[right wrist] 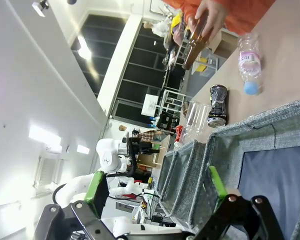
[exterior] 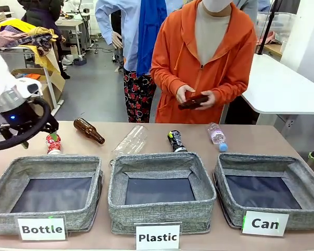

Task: Sort the can waste into the basket.
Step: Pick up the can waste from the table and place it in the right Fabric basket.

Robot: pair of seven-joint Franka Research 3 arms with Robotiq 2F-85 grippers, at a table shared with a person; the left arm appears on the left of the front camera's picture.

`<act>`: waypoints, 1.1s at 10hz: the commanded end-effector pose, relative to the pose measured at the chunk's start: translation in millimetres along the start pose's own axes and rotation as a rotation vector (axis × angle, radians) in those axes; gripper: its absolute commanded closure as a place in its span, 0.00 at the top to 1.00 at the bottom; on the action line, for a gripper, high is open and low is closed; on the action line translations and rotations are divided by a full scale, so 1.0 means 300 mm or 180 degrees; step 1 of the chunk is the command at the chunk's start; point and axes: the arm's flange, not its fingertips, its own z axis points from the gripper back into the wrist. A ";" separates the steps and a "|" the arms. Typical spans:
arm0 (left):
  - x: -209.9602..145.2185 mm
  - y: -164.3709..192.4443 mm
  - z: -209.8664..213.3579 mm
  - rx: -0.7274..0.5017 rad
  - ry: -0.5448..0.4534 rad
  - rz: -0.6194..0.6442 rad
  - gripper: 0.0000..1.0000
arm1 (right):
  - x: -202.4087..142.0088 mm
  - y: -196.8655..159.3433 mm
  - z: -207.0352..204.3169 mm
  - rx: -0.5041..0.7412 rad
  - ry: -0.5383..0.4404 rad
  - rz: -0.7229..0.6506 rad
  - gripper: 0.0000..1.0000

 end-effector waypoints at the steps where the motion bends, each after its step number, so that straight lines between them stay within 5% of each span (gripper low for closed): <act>1: 0.051 -0.017 0.054 0.0222 -0.0271 0.0084 1.00 | 0.003 0.008 0.002 0.0028 -0.0002 0.0014 1.00; 2: 0.000 0.000 0.000 0.0000 0.0000 0.0000 1.00 | 0.003 0.008 0.002 0.0028 -0.0002 0.0014 1.00; 4: 0.000 0.000 0.000 0.0000 0.0000 0.0000 1.00 | 0.003 0.008 0.002 0.0028 -0.0002 0.0014 1.00; 8: 0.112 -0.012 -0.067 0.0171 0.0257 0.0065 1.00 | 0.003 0.008 0.002 0.0028 -0.0002 0.0014 1.00; 9: 0.127 0.074 -0.016 0.0006 0.0369 0.0041 1.00 | 0.003 0.008 0.002 0.0028 -0.0002 0.0014 1.00; 11: 0.038 0.442 0.231 -0.0605 0.0314 0.0052 1.00 | 0.003 0.008 0.002 0.0028 -0.0002 0.0014 1.00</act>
